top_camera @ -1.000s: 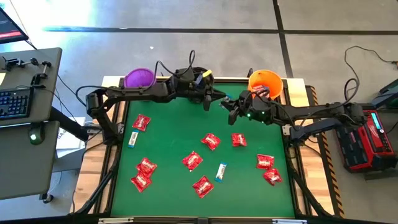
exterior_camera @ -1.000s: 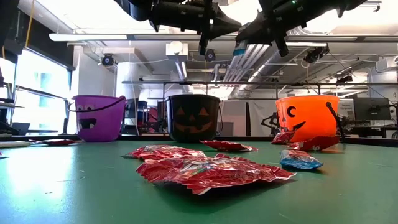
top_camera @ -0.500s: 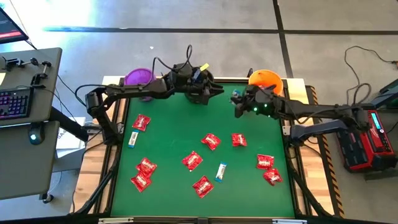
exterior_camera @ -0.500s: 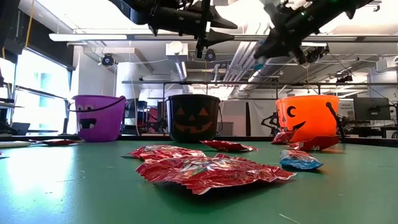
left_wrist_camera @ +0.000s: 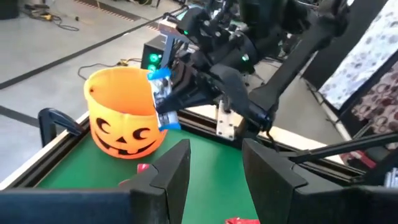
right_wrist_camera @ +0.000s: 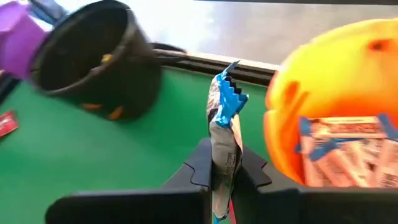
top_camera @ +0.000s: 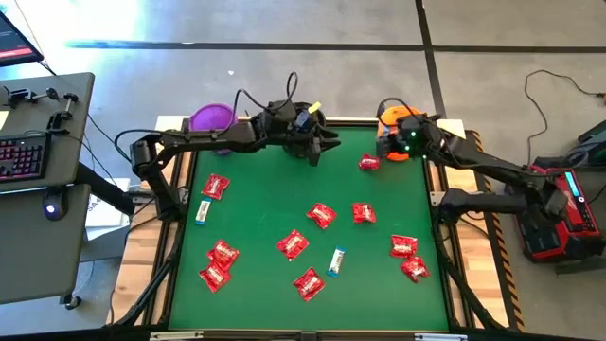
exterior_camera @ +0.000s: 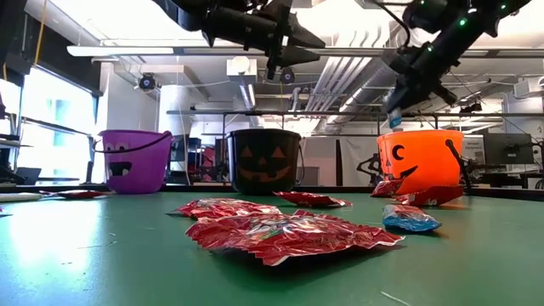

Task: Sort candy by brand, put in halloween buckets
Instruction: Put the blue chocolate bar into the orange bucket

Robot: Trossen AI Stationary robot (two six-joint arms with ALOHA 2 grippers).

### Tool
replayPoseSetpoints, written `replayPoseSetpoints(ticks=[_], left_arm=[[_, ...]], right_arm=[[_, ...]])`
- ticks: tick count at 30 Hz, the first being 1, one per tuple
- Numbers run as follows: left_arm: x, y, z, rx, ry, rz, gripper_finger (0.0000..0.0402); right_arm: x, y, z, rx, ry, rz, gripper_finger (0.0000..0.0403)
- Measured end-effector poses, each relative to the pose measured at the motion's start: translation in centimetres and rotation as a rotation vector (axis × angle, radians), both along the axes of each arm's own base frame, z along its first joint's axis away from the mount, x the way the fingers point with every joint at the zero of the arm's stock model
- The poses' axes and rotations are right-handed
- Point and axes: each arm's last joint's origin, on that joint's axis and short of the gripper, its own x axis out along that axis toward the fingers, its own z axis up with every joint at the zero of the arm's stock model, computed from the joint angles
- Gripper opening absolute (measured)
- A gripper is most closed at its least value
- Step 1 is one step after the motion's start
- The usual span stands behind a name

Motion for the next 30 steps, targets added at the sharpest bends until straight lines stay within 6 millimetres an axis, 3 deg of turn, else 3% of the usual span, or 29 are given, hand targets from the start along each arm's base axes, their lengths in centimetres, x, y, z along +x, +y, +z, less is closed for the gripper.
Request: replayPoseSetpoints(ticks=[16,30], left_arm=[[0.4,-1.2,-0.1,0.002,0.007,0.008,0.0138],[0.4,-1.1,-0.1,0.007,0.011,0.012,0.0138]], right_arm=[[-3.5,-4.3,-0.1,0.011,0.071,-0.224,0.0012],[-2.8,-8.4,-6.3,0.250,0.308,-0.278,0.0012]])
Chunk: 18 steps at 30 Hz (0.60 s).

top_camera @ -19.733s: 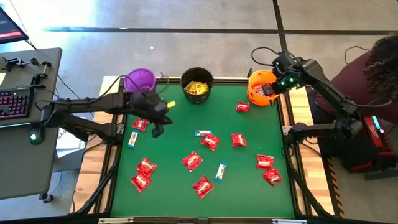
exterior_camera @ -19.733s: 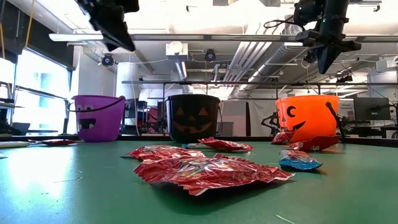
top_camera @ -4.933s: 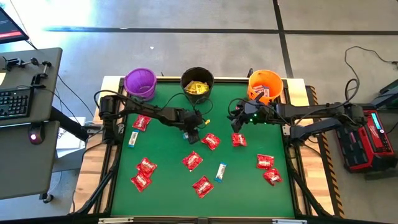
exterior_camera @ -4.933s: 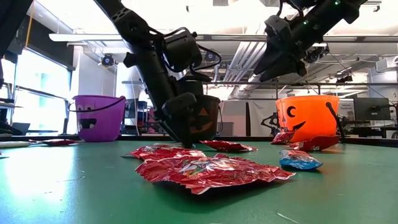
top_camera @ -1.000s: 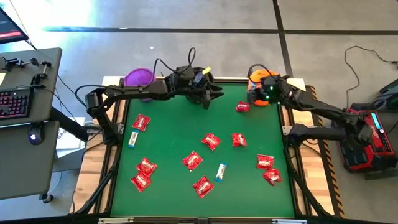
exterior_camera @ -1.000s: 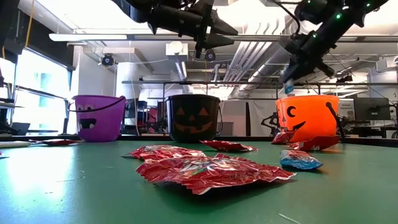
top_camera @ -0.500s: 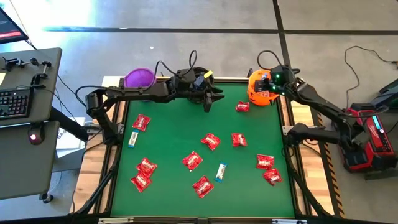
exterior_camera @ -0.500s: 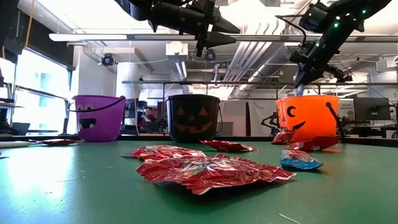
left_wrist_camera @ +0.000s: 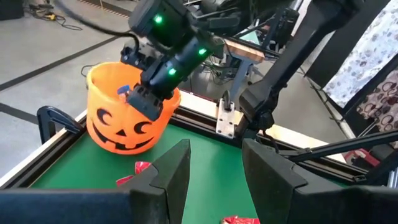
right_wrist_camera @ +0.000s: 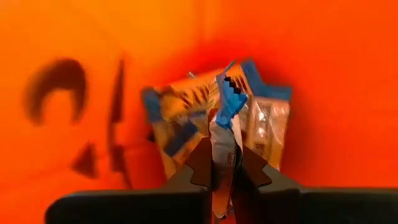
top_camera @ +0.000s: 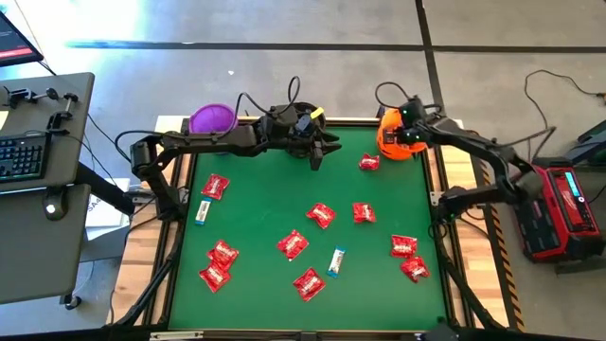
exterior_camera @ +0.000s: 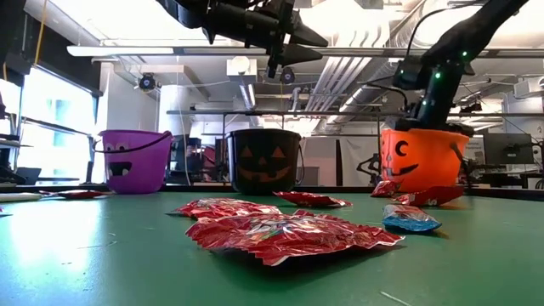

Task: Sort candy by brand, put in halloween buckets
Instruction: Put the blue chocolate bar into the orange bucket

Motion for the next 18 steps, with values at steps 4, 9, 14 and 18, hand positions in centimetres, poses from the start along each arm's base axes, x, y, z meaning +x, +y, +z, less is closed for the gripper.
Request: replayPoseSetpoints(ticks=[4,9,14,18], left_arm=[[0.0,0.0,-0.1,-0.002,0.007,0.001,0.0138],[0.0,0.0,-0.1,0.001,0.008,0.011,0.0138],[0.0,0.0,-0.1,0.003,0.008,0.015,0.0138],[0.0,0.0,-0.1,0.003,0.007,0.015,0.0138]], right_arm=[[0.2,-0.2,-0.6,0.025,0.010,0.000,0.0021],[0.2,-0.2,-0.6,0.022,0.013,-0.004,0.0064],[0.2,-0.2,-0.6,0.028,0.009,0.000,0.0120],[0.3,-0.3,0.6,0.054,0.020,0.005,0.0147]])
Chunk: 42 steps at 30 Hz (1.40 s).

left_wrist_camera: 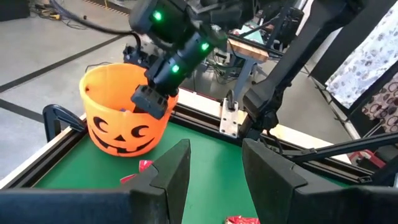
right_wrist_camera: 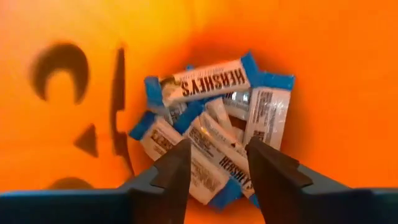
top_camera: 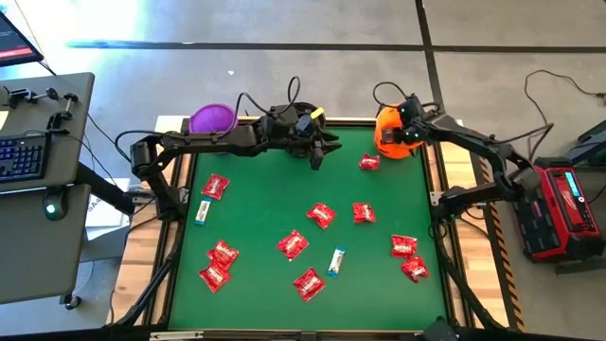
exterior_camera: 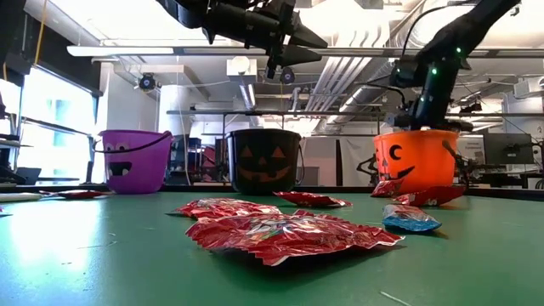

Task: Sort candy by brand, put in halloween buckets
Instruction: Put the blue chocolate bar into the orange bucket

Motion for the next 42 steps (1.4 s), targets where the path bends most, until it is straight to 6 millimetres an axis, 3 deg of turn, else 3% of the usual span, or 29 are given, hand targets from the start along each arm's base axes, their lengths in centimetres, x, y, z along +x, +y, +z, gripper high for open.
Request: replayPoseSetpoints(ticks=[10,13,16,18,20,25,31,37,42], left_arm=[[-0.4,-0.3,0.2,0.010,0.027,-0.050,0.0129],[-1.2,-1.4,0.5,0.070,0.103,-0.123,0.0097],[-2.0,-2.4,0.6,0.111,0.198,-0.161,0.0042],[-2.4,-3.0,0.5,0.120,0.246,-0.174,0.0011],[-2.7,-3.3,0.5,0.115,0.273,-0.178,0.0009],[-3.0,-3.6,0.3,0.104,0.316,-0.186,0.0001],[-4.2,-4.1,-2.4,0.039,0.347,-0.176,0.0000],[-7.2,-5.7,-3.4,-0.023,0.420,-0.077,0.0000],[-10.7,-7.0,-3.4,-0.118,0.601,0.034,0.0000]], right_arm=[[0.9,-0.9,6.5,-0.049,0.015,0.133,0.0157],[1.8,-0.3,7.9,-0.095,0.003,0.235,0.0135],[2.8,0.9,8.7,-0.154,-0.037,0.298,0.0082],[3.5,1.9,8.6,-0.188,-0.073,0.338,0.0036],[4.4,2.9,8.2,-0.213,-0.130,0.387,0.0010],[5.9,5.8,6.8,-0.228,-0.249,0.446,0.0008],[6.8,9.2,6.0,-0.231,-0.298,0.494,0.0002],[7.7,12.1,6.8,-0.317,-0.301,0.593,0.0001],[8.7,13.7,7.3,-0.360,-0.354,0.664,0.0000]])
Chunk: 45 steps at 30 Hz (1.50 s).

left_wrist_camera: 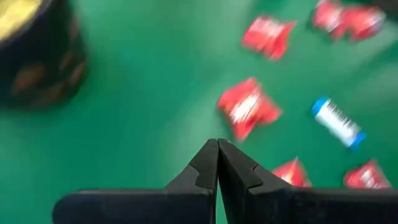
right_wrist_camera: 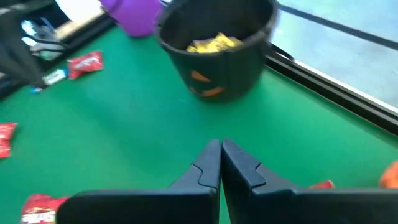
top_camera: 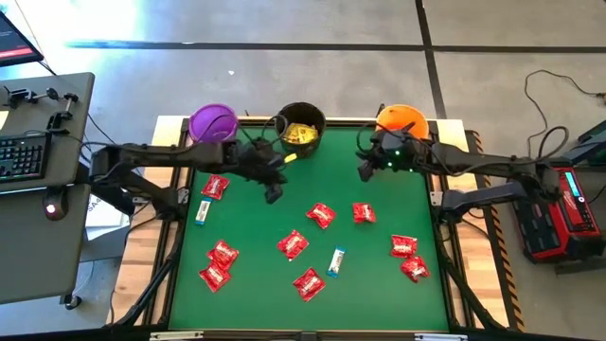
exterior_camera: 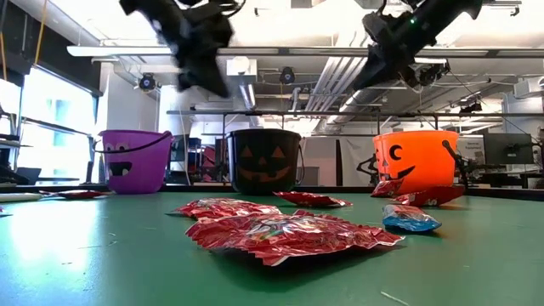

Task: Sort candy by brand, put in halloween buckets
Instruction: Put the blue chocolate bar into the orange bucket

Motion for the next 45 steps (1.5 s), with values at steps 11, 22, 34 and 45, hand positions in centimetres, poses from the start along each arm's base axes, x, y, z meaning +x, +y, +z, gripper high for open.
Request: replayPoseSetpoints(ticks=[11,22,34,45], left_arm=[[-5.0,-3.0,0.5,-0.073,0.300,0.135,0.0000],[-6.7,-6.0,-1.7,-0.127,0.434,0.117,0.0000],[-8.6,-9.2,-2.9,-0.271,0.457,0.307,0.0000],[-10.2,-10.7,-3.2,-0.291,0.580,0.427,0.0000]], right_arm=[[1.1,1.9,0.7,-0.015,-0.093,0.078,0.0000],[1.6,3.4,0.5,-0.045,-0.087,0.071,0.0000],[1.8,3.7,0.3,-0.066,-0.055,0.138,0.0000],[1.8,3.8,0.2,-0.096,-0.032,0.209,0.0000]])
